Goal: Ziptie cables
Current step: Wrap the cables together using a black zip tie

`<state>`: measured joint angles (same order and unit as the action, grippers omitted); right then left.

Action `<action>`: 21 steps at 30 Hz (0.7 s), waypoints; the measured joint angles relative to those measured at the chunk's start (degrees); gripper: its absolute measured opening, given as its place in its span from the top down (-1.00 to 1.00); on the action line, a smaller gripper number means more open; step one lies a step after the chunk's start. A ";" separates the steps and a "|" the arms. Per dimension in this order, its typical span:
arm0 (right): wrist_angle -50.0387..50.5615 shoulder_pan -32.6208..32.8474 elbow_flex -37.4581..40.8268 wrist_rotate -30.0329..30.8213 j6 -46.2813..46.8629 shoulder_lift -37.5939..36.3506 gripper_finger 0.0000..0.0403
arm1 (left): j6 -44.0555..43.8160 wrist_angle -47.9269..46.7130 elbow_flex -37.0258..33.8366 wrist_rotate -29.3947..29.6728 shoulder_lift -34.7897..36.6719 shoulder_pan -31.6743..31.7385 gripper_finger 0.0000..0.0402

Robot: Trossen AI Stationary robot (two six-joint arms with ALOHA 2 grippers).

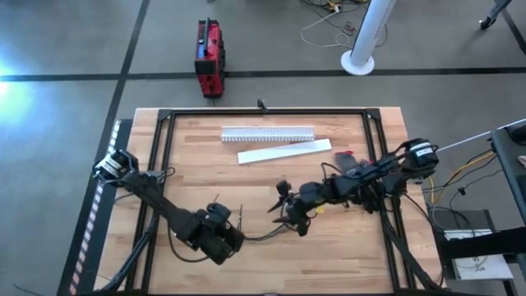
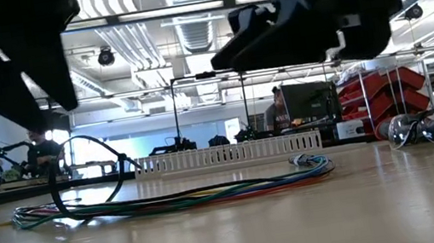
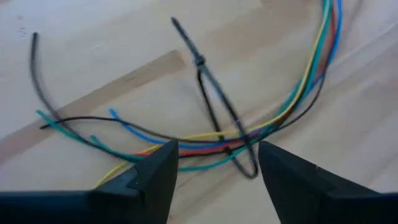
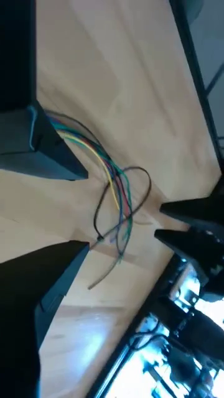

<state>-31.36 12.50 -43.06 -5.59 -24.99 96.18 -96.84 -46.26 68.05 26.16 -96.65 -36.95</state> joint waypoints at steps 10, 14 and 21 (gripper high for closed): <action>1.74 3.52 7.00 0.01 2.80 -4.88 0.18 | -4.66 1.43 -0.58 4.43 -1.74 2.05 -0.24; 1.93 3.94 10.12 0.19 4.09 -6.45 0.22 | -4.76 2.01 -0.66 4.33 -3.02 2.96 -0.19; 2.32 4.13 12.39 0.24 5.93 -9.25 0.20 | -3.96 2.12 -0.57 3.88 -3.22 4.00 -0.11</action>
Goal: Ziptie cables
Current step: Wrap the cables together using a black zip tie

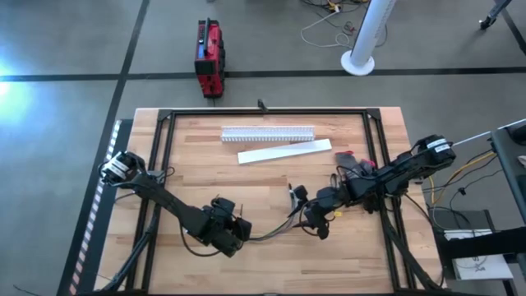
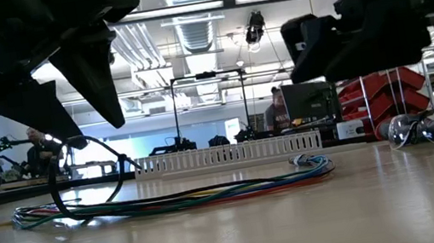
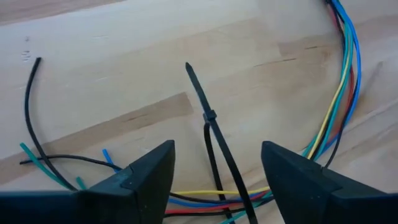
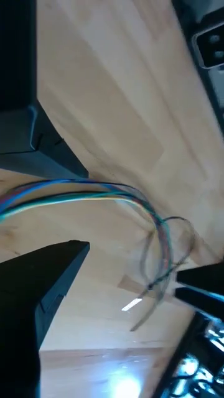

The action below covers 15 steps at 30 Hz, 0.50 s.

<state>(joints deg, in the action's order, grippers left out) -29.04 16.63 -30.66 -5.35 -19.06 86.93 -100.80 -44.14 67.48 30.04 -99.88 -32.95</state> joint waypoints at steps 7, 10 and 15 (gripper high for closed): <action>-0.35 0.00 0.18 -0.02 0.55 -0.21 0.15 | 4.67 1.25 -0.09 -0.21 0.13 0.02 -0.14; -0.27 0.00 0.18 -0.01 1.80 -0.58 0.15 | 5.76 2.66 -0.09 -0.21 0.17 0.07 -0.17; 0.36 0.00 0.18 0.00 2.01 -0.69 0.17 | 5.84 7.11 -0.11 -0.24 0.17 0.07 -0.23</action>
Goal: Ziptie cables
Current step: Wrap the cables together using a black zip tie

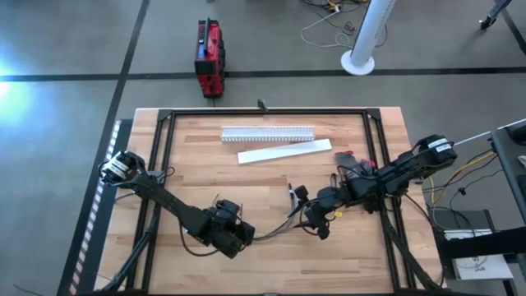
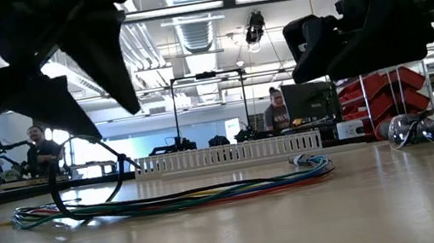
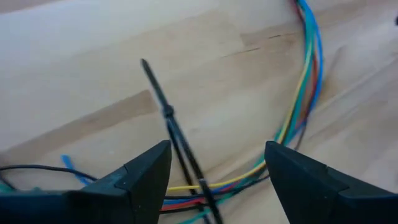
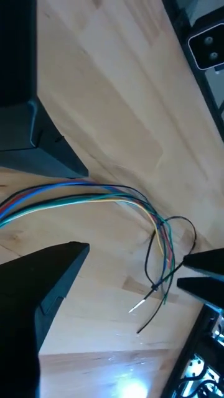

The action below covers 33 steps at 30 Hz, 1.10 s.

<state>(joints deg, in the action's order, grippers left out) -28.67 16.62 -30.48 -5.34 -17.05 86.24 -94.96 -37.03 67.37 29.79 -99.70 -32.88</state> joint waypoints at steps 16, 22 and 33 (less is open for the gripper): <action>0.98 0.00 0.00 0.02 1.92 0.00 0.20 | -0.02 29.64 0.00 0.00 0.04 0.00 -0.23; 1.66 0.00 0.00 0.02 1.58 0.00 0.25 | -0.03 41.68 0.00 0.07 0.04 0.00 -0.17; 2.10 0.00 0.00 0.00 2.11 0.00 0.31 | -0.05 55.22 0.00 0.10 0.07 0.00 -0.08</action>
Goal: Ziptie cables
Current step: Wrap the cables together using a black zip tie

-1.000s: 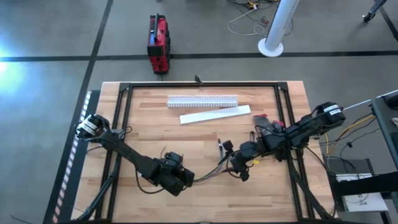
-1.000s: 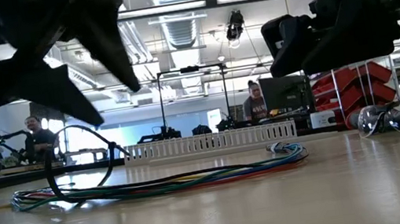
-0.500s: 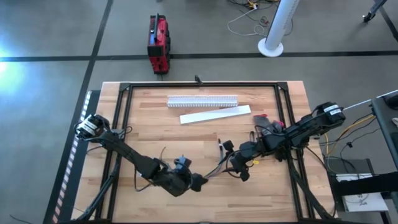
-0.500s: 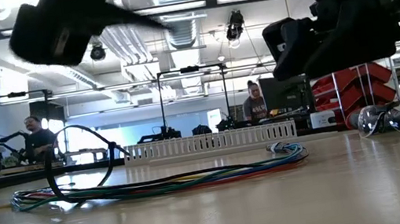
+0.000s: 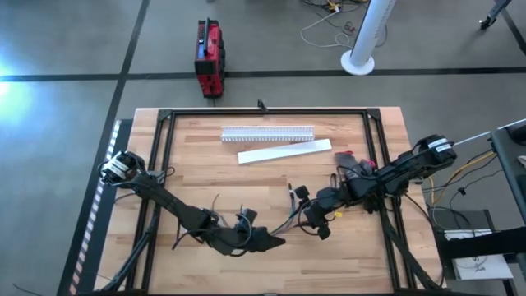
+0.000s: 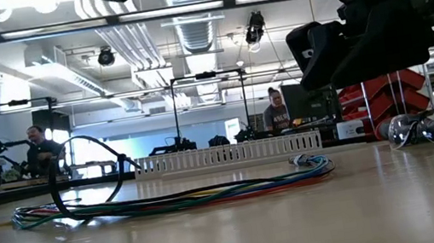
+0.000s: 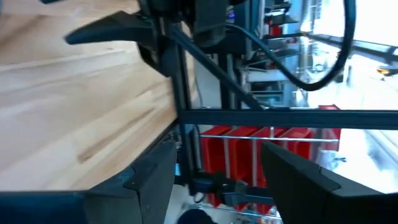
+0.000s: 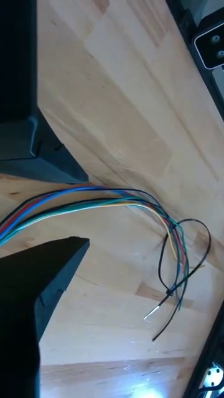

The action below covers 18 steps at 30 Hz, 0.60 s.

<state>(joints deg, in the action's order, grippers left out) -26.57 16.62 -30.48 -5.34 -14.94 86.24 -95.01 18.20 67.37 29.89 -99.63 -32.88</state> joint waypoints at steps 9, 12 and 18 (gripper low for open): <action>1.12 0.00 -0.02 -0.54 -0.01 0.02 0.38 | 0.01 0.09 0.00 0.00 0.00 0.00 -0.14; 1.14 0.00 -0.02 -0.63 -0.03 0.02 0.40 | 0.02 0.08 0.00 0.00 0.00 0.00 -0.17; 0.53 0.00 -0.02 -0.62 -2.99 -1.62 0.42 | 0.01 0.09 0.00 0.00 0.00 0.00 -0.22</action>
<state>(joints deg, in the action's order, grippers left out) -26.04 16.62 -30.50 -5.96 -17.93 84.61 -95.00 18.29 67.37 29.89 -99.63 -32.88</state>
